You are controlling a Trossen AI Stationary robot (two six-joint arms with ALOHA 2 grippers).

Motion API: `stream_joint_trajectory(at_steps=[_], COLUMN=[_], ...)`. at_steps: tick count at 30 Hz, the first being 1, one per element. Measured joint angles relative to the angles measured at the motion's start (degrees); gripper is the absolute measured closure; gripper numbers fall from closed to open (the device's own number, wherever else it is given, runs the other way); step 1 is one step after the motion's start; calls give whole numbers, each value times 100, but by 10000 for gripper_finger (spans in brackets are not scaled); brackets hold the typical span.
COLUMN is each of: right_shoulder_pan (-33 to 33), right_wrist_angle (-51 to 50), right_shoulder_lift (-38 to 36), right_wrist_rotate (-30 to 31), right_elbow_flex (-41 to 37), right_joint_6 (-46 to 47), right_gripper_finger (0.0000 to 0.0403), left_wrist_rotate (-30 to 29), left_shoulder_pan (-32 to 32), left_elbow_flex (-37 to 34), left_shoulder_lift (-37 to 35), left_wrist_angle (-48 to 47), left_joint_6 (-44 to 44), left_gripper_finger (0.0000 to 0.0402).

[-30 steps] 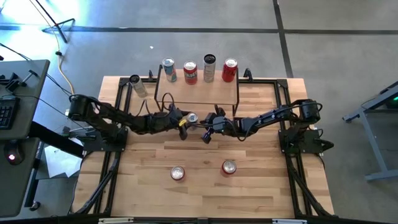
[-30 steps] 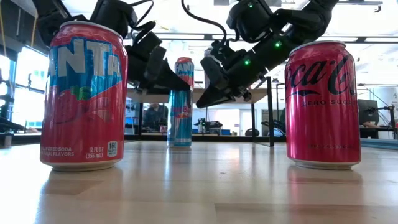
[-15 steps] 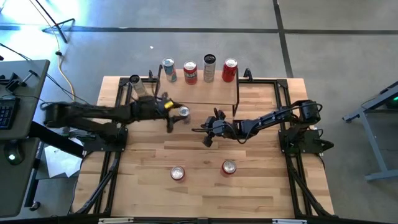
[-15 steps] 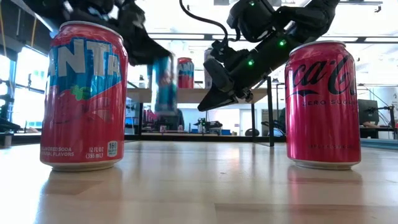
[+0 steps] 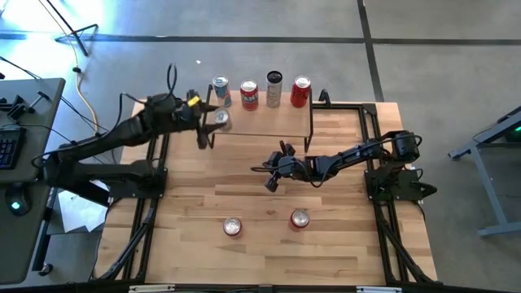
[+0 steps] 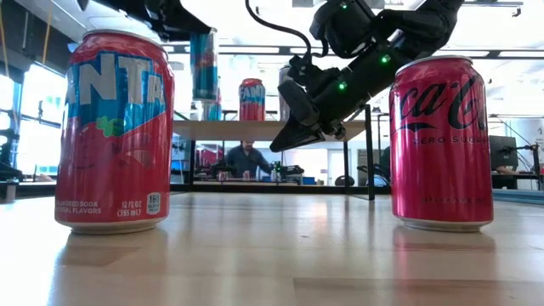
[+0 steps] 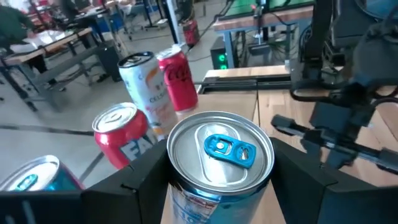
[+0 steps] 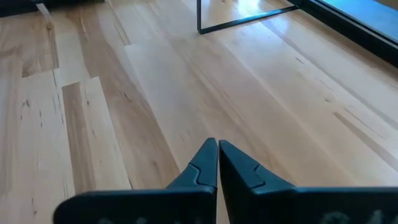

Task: Place canned beverage on shelf
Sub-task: Put the blue soda can on the shelf aligned with the other blue soda can, then put the red soda can on the shelf aligned with the other red soda can

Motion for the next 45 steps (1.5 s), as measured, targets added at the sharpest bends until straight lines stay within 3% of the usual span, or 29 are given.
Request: stream_joint_trajectory(at_steps=[9,16,22,27,30,39,45], right_shoulder_pan=[0,0,0,0,0,0,12], right_wrist_angle=[1,-1,-3,-6,-6,-6,-6], right_shoulder_lift=[0,0,0,0,0,0,0], right_wrist_rotate=[-56,-61,-61,-61,-61,-61,66], right_elbow_flex=[0,0,0,0,0,0,0], right_joint_6=[-6,-11,-11,-11,-11,-11,-65], right_gripper_finger=[403,403,403,403,403,403,403], left_wrist_rotate=[1134,1937,1980,1947,1905,1851,1896], left_shoulder_pan=[1379,1938,2135,2140,2140,2140,2052], left_elbow_flex=[12,14,18,18,18,18,18], left_shoulder_lift=[604,935,1043,1032,1019,776,39], left_wrist_angle=[118,458,510,504,554,789,630], left_joint_6=[176,57,-187,-224,-280,-274,-139], left_gripper_finger=[185,185,180,112,94,89,101])
